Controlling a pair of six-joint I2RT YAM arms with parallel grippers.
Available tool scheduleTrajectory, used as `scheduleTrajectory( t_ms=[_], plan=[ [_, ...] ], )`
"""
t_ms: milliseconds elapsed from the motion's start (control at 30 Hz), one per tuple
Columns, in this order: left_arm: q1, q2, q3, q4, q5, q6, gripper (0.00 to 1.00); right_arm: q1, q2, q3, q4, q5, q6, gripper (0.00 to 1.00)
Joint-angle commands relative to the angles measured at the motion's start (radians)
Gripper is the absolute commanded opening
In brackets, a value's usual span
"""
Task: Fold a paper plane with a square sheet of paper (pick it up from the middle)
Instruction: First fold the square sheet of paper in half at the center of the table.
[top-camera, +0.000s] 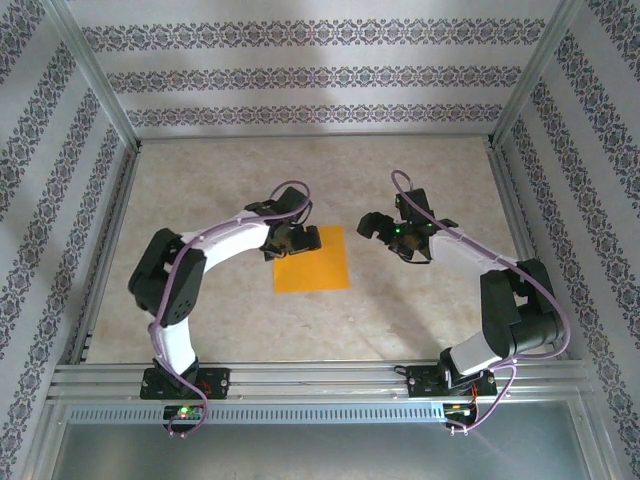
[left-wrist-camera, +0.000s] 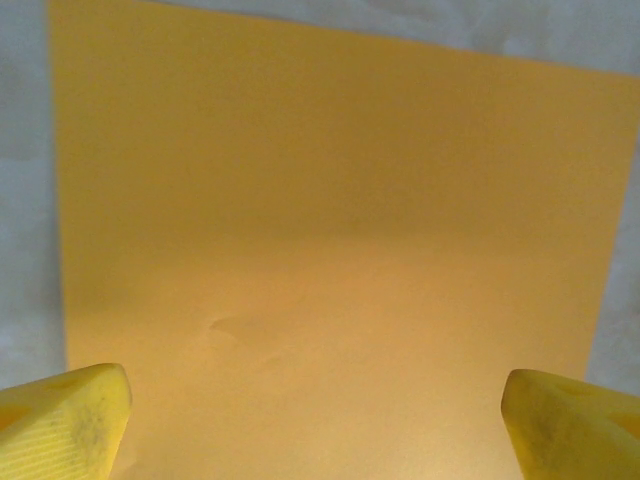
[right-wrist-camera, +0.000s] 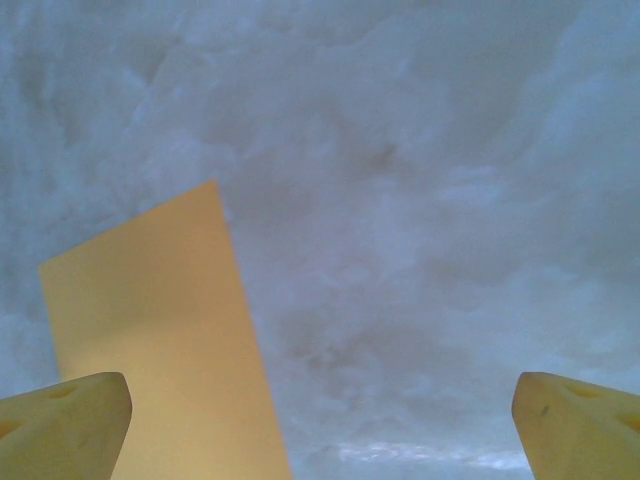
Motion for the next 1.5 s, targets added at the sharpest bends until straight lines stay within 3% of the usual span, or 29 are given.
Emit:
scheduleTrajectory(
  t_ms=[0,133,467,1367,1467],
  plan=[
    [-0.047,0.081,0.119,-0.191,-0.049,0.019,0.95,-0.039,0.025,-0.001,-0.020,-0.002,-0.096,0.98],
    [-0.056,0.162,0.191,-0.199,-0.005,-0.001,0.92,-0.072,0.058,0.012,-0.007,-0.046,-0.093,0.98],
    [-0.102,0.300,0.357,-0.332,-0.049,0.029,0.87,-0.078,0.096,0.031,0.015,-0.092,-0.088,0.97],
    [-0.102,0.379,0.263,-0.299,-0.079,-0.027,0.77,-0.069,0.079,0.030,0.022,-0.099,-0.064,0.95],
    [-0.102,0.370,0.263,-0.292,-0.075,-0.028,0.72,-0.068,0.076,0.028,0.022,-0.099,-0.062,0.95]
  ],
)
